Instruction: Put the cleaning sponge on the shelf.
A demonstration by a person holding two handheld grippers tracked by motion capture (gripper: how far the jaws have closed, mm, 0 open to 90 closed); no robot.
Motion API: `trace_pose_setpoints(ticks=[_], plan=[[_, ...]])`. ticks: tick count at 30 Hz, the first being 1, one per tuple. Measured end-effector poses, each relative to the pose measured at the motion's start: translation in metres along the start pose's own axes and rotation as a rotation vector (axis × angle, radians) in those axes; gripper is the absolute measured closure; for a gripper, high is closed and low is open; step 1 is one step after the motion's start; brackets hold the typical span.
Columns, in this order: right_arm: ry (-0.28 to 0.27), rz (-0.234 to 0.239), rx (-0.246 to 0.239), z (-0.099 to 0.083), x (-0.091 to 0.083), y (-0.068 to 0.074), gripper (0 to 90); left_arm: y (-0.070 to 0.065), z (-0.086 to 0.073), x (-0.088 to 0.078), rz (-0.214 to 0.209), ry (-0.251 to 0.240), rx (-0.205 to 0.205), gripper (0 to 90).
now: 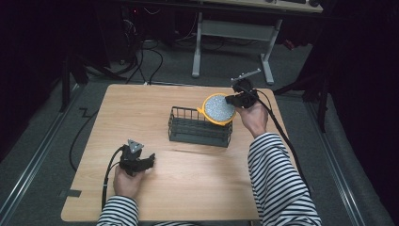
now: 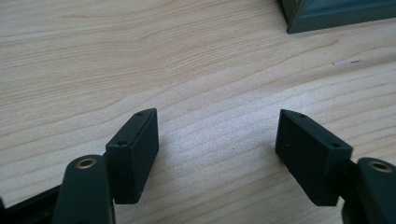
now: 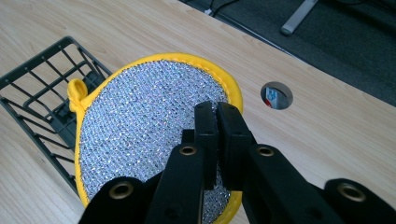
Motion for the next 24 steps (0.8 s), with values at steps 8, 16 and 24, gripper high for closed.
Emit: trace_pose_setpoints(ticks=[8,16,24], plan=[[-0.002,-0.003,-0.016,0.005,0.009,0.009,87.6,0.000,0.000,0.000,0.000,0.000,0.000,30.5],[0.005,0.009,-0.015,0.004,0.019,0.015,87.5,-0.002,0.000,0.000,-0.009,-0.003,0.012,33.5],[0.001,-0.013,-0.047,0.001,0.024,0.018,87.4,-0.002,0.000,0.000,-0.014,-0.001,0.014,31.5]])
Point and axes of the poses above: each handheld gripper's, and its own axes: x roughly forward along the jaws, z roughly out of its top, y roughly to its left, the point moved 6 cm from there along x, roughly forward along the jaws, and after that the axes turned 4 degrees about y, right-handed, at the moved point
